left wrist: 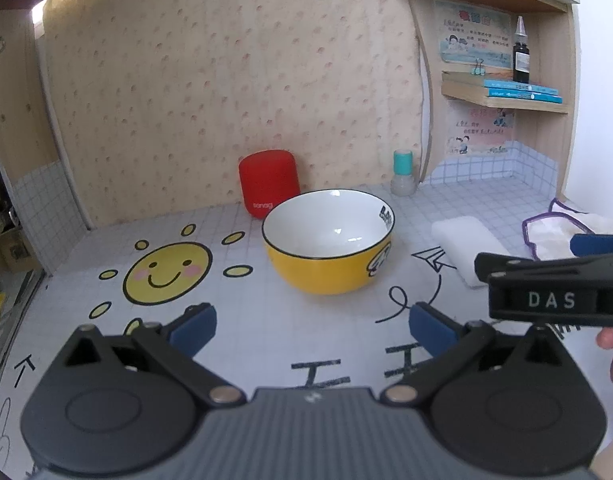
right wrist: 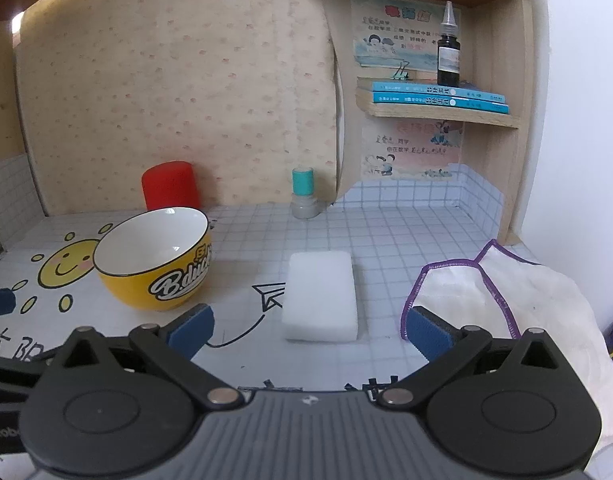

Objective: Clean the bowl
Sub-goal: 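Move right gripper toward white sponge while left gripper approaches yellow bowl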

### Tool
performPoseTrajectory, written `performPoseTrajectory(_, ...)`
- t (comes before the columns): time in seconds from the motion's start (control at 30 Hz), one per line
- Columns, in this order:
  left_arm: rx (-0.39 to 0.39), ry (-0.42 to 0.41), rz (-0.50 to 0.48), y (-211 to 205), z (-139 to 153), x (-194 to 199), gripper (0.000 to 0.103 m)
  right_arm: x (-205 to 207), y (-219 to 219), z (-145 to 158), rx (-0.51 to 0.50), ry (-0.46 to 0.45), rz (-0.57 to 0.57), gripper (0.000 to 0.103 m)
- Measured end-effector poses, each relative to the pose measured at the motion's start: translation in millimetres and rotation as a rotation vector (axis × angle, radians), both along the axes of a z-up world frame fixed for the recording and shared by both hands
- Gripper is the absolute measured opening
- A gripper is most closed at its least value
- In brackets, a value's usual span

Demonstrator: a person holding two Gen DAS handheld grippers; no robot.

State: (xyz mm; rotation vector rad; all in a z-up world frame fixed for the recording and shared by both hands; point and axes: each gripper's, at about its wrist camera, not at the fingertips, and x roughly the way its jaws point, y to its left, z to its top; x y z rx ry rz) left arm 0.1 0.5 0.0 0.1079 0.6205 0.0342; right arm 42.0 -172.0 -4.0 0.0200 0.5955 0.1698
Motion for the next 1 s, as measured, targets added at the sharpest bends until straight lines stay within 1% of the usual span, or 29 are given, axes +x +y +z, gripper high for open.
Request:
performPoseTrajectory(0.2, -0.024, 0.013, 0.000, 2.5, -0.1, 0.5, 0.103, -1.1, 3.2, 2.0, -0.015, -0.008, 0.003, 0.103)
performPoseTrajectory(0.33, -0.008, 0.012, 0.002, 6.3, -0.9, 3.0, 0.103, -1.8, 5.4, 3.3, -0.024, -0.013, 0.005, 0.103)
performPoseTrajectory(0.47, 0.006, 0.001, 0.023, 0.3, -1.3, -0.6, 0.103, -1.8, 2.9, 1.9, -0.011, -0.016, 0.001, 0.103)
performPoseTrajectory(0.67, -0.026, 0.012, 0.030, 7.5, 0.5, 2.5, 0.103, -1.7, -1.1, -0.5, 0.011, -0.022, -0.005, 0.103)
performPoseTrajectory(0.77, -0.013, 0.008, 0.032, 6.0, -0.1, 2.0, 0.103, -0.8, -4.9, -2.6, 0.024, -0.024, -0.007, 0.103)
performPoseTrajectory(0.8, -0.008, 0.006, 0.032, 5.5, -0.3, 1.8, 0.103, -0.8, -2.2, 2.5, 0.028, -0.024, -0.005, 0.103)
performPoseTrajectory(0.87, 0.002, 0.003, 0.034, 4.3, -0.7, 1.4, 0.103, -0.5, -2.8, 3.7, 0.045, -0.019, 0.017, 0.103)
performPoseTrajectory(1.0, 0.022, -0.004, 0.037, 2.0, -1.6, 0.5, 0.103, -4.4, 0.1, 5.8, 0.040, -0.040, 0.045, 0.103)
